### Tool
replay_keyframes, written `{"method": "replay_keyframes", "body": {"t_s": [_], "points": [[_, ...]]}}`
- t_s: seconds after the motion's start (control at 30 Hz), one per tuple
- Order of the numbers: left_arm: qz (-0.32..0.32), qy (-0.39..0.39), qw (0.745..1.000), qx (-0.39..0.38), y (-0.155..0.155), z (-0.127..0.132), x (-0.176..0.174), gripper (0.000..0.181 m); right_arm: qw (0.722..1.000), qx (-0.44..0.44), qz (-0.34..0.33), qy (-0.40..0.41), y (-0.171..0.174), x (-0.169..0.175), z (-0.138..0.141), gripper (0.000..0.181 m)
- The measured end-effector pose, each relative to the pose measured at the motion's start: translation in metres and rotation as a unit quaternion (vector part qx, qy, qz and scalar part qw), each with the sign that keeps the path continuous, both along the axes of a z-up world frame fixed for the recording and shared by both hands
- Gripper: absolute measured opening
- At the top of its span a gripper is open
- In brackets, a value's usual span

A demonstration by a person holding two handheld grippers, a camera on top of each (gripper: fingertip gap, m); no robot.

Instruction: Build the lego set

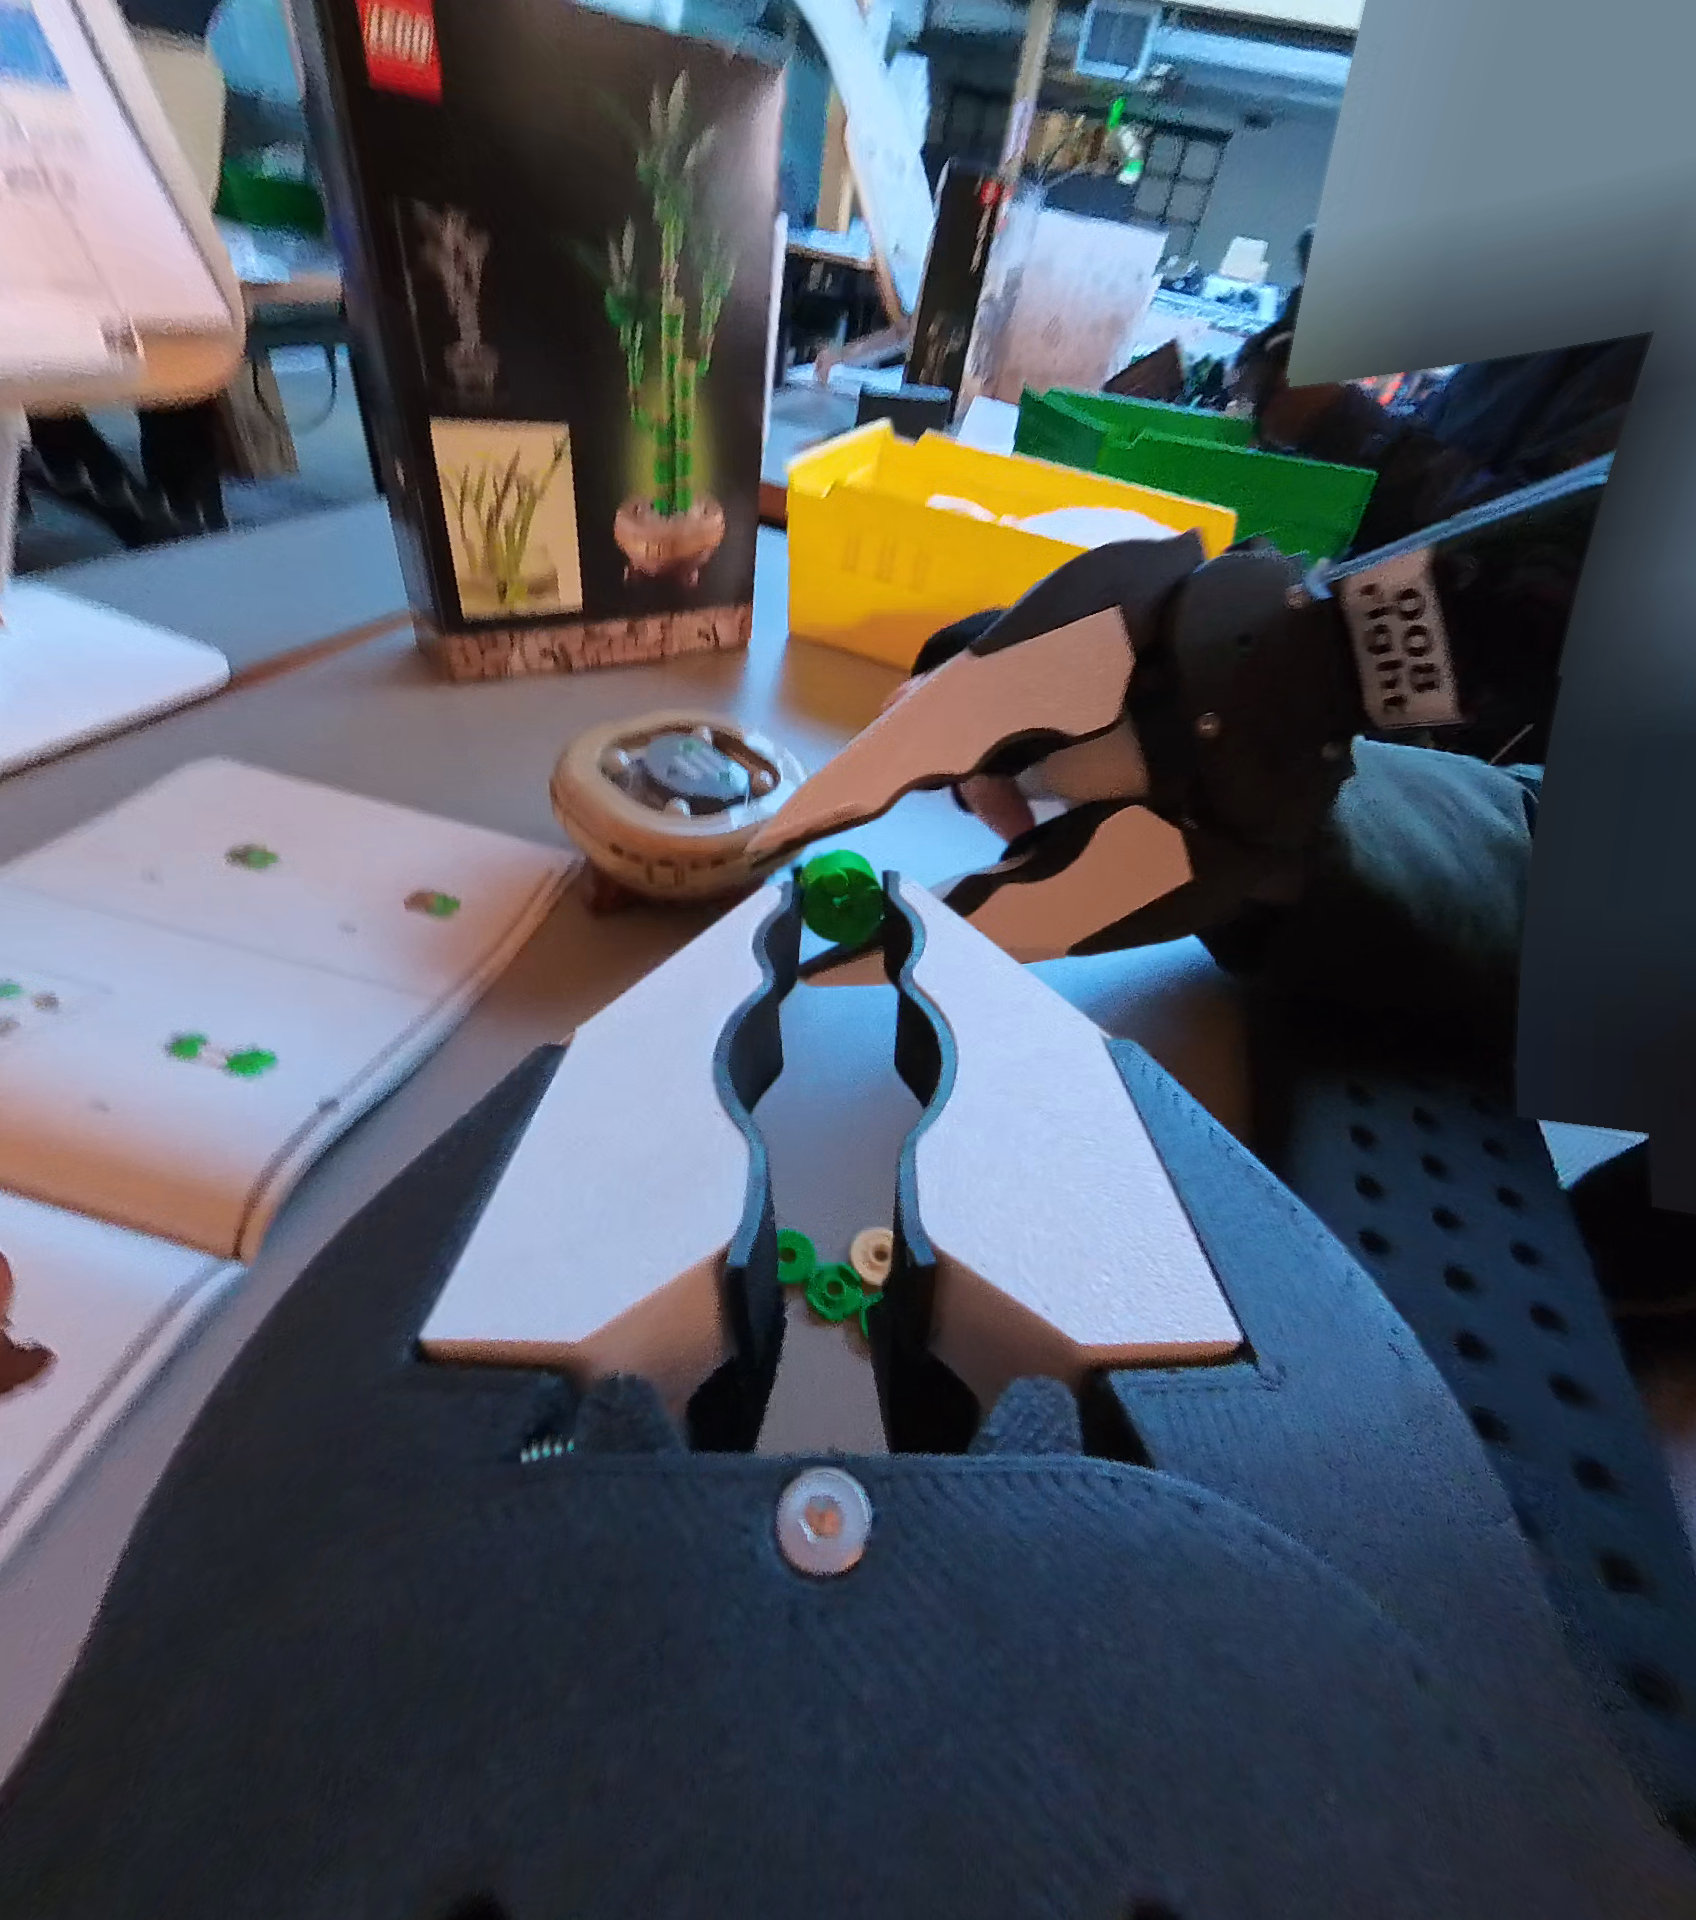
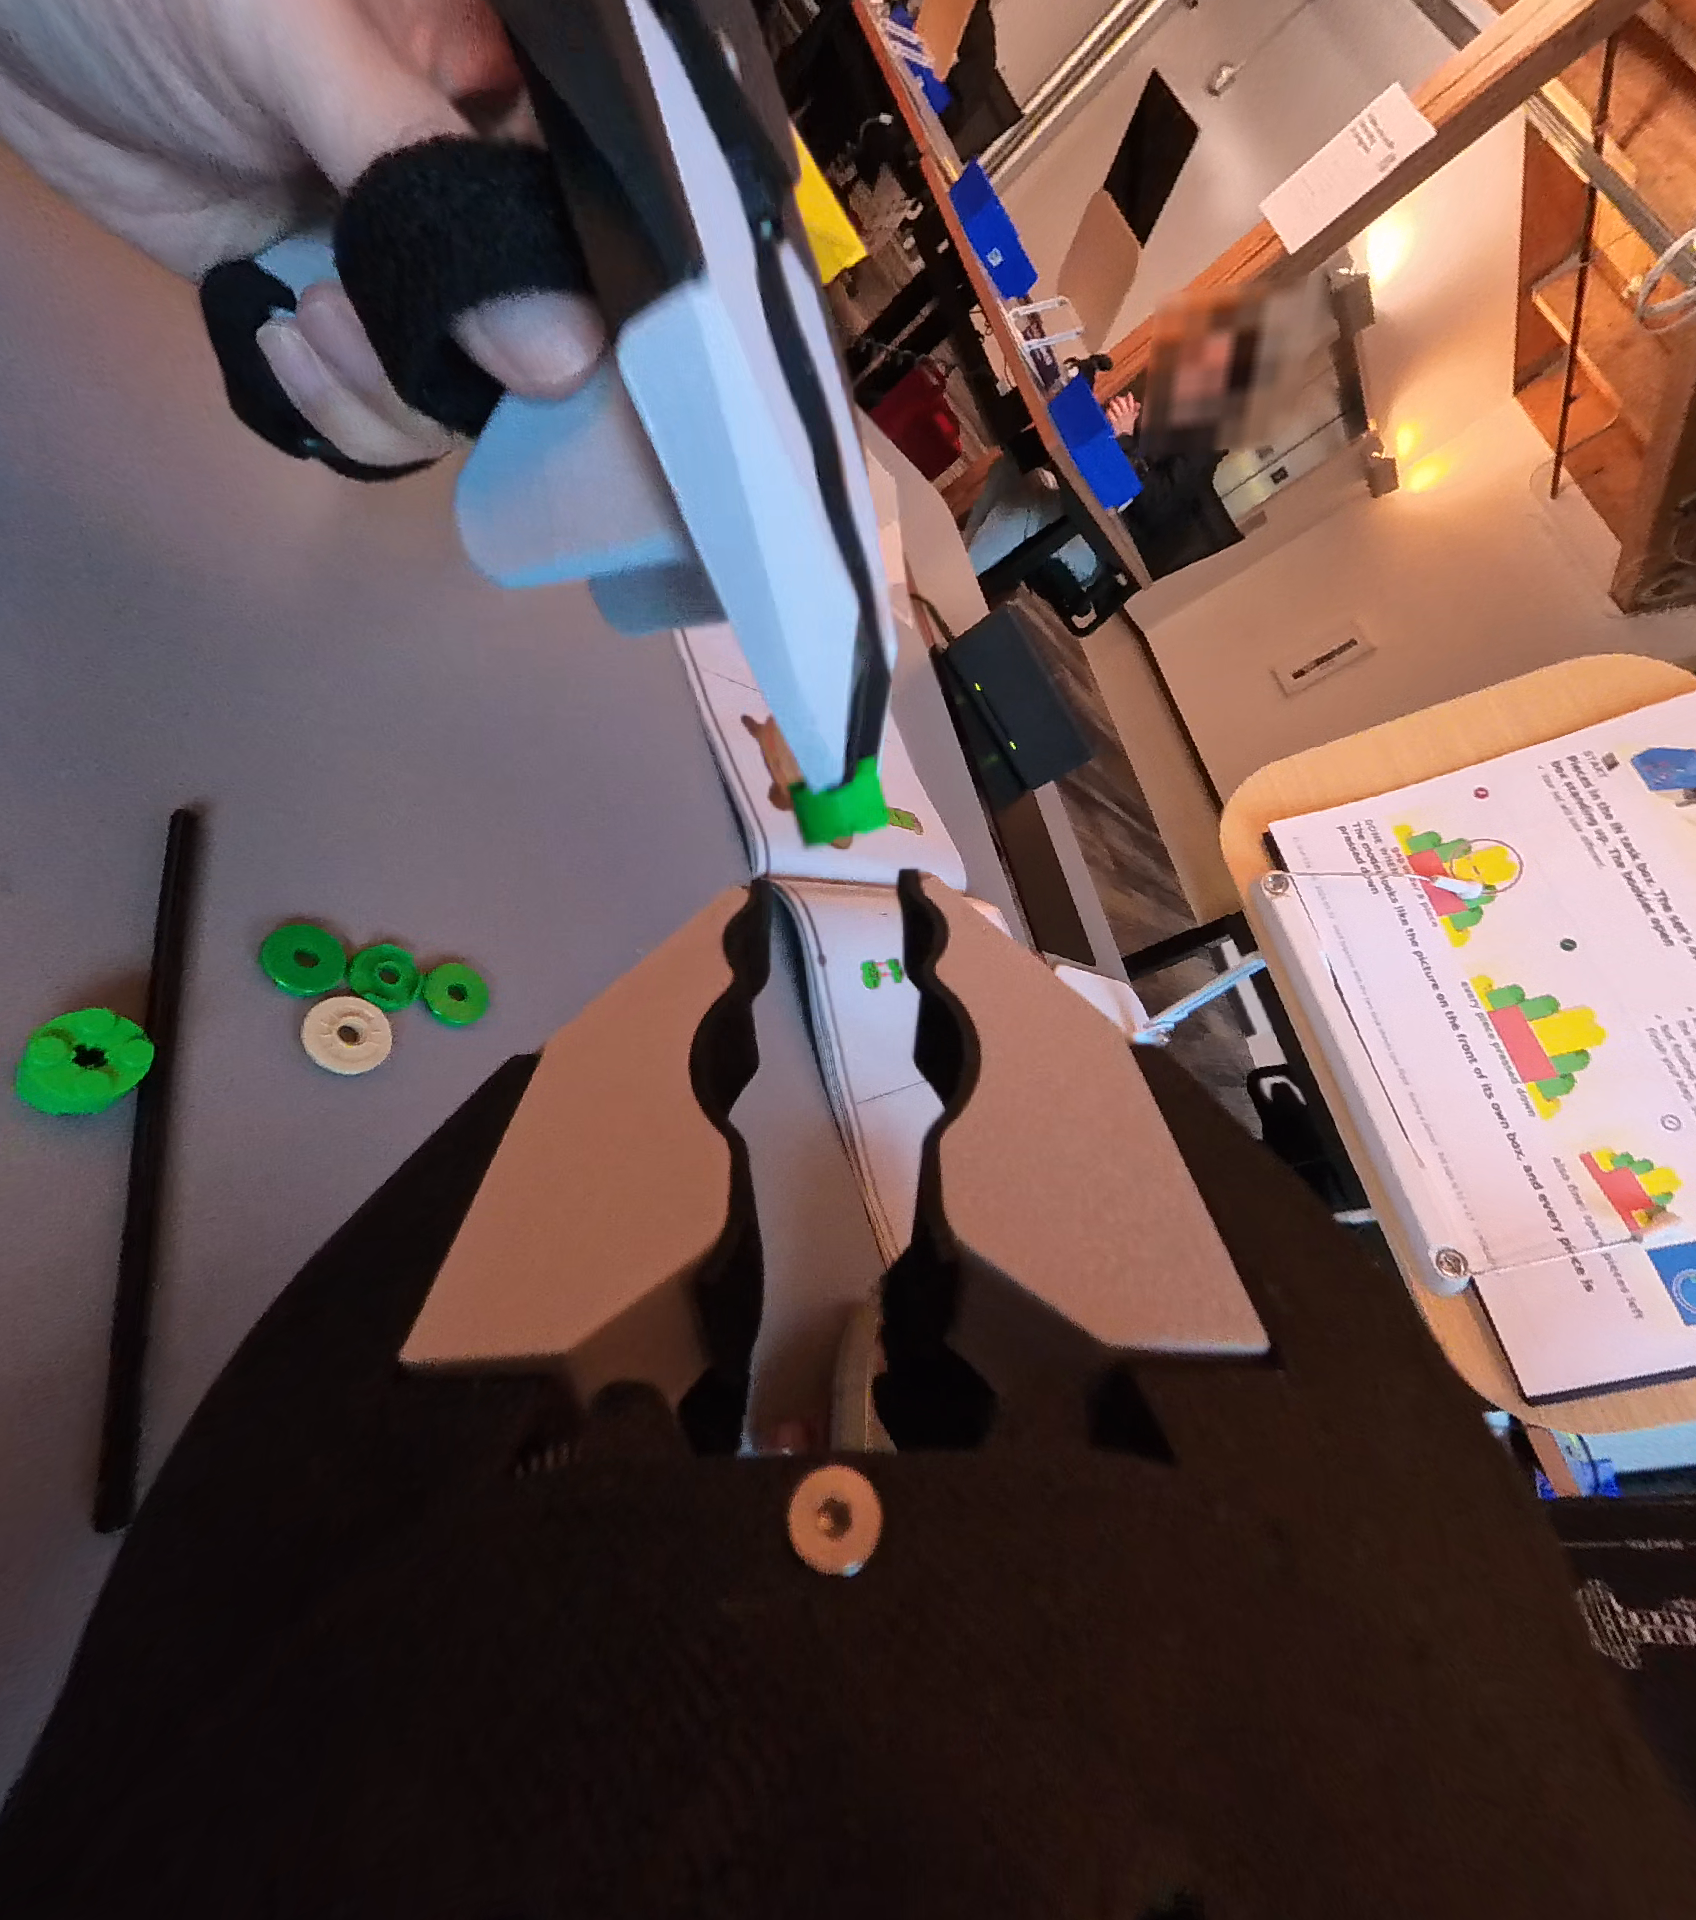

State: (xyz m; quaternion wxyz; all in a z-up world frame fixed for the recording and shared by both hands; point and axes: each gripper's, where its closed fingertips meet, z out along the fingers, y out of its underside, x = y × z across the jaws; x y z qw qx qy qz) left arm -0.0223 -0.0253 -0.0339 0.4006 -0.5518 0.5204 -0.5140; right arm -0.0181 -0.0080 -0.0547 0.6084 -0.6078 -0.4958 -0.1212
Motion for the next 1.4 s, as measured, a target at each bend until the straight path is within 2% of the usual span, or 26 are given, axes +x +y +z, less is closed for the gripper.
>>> {"method": "replay_keyframes", "body": {"t_s": [0.2,0.37,0.73,1.13,1.23,1.4], "points": [[-0.028,-0.084,0.983,0.159,-0.026,0.035,-0.012,0.013,1.0,-0.009,-0.015,-0.009,0.003,0.005,-0.005,0.023],[-0.03,-0.101,0.964,0.246,-0.043,0.041,-0.016,0.013,1.0,-0.017,-0.018,-0.01,0.004,0.006,-0.008,0.02],[-0.016,-0.12,0.936,0.329,-0.052,0.047,-0.021,0.013,0.999,-0.022,-0.025,-0.002,0.006,0.009,-0.008,0.018],[0.005,-0.093,0.89,0.445,-0.057,0.035,-0.018,0.013,0.999,-0.03,-0.027,0.0,0.007,0.01,-0.01,0.018],[0.014,-0.093,0.898,0.429,-0.053,0.036,-0.016,0.013,0.999,-0.034,-0.027,-0.001,0.007,0.01,-0.012,0.018],[0.03,-0.083,0.947,0.309,-0.032,0.038,-0.014,0.013,0.999,-0.04,-0.024,-0.005,0.006,0.009,-0.014,0.018]]}}
